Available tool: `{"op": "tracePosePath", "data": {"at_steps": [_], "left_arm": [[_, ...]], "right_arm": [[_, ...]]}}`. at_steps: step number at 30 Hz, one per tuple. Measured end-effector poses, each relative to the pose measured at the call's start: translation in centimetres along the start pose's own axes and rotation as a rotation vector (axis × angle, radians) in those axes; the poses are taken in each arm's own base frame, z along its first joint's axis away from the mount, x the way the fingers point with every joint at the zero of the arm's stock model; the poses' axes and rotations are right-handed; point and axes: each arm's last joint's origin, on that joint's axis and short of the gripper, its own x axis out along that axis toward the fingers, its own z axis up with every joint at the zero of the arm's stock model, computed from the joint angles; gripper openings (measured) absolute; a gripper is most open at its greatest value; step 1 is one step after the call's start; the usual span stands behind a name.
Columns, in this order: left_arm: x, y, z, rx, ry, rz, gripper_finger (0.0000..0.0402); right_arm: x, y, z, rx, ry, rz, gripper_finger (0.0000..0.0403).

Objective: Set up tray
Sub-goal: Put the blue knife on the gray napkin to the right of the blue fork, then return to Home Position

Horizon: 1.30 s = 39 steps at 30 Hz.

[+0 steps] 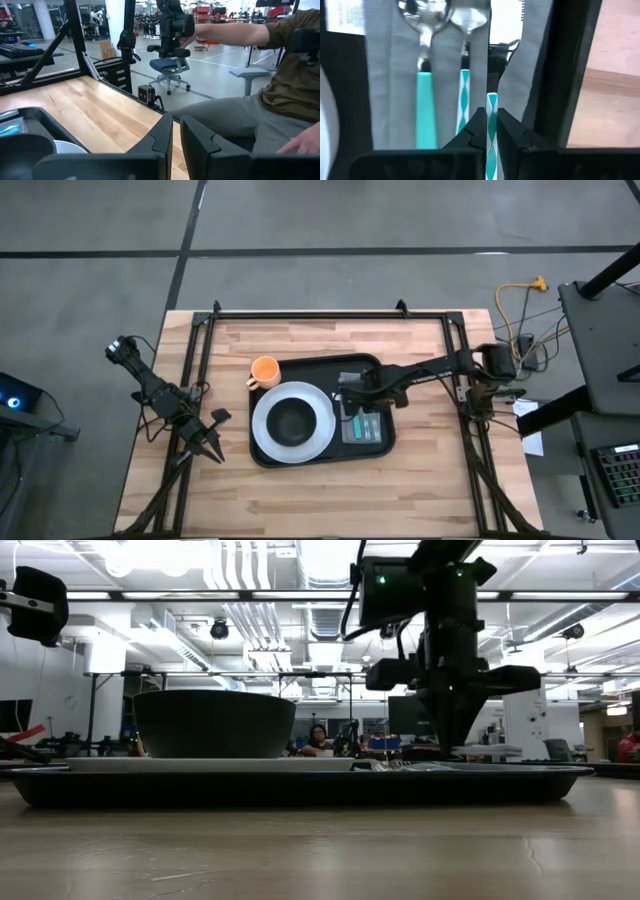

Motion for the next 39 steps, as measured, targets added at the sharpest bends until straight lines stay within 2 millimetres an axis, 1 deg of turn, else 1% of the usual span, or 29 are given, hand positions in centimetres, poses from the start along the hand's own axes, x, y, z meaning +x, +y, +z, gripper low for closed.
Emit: {"op": "tracePosePath", "data": {"at_steps": [12,20,28,39], "left_arm": [[0.0,0.0,0.0,0.0,0.0,0.0,0.0018],[0.0,0.0,0.0,0.0,0.0,0.0,0.0018],[0.0,0.0,0.0,0.0,0.001,0.0,0.0018],[0.0,0.0,0.0,0.0,0.001,0.0,0.0018]], "right_arm": [[1.0,-0.8,0.2,0.023,0.002,-0.037,0.0013],[2.2,-1.0,0.1,0.036,-0.005,0.0,0.0013],[3.3,-1.7,0.0,0.079,-0.005,0.0,0.0014],[3.1,-1.5,0.0,0.079,-0.009,-0.002,0.0077]]}}
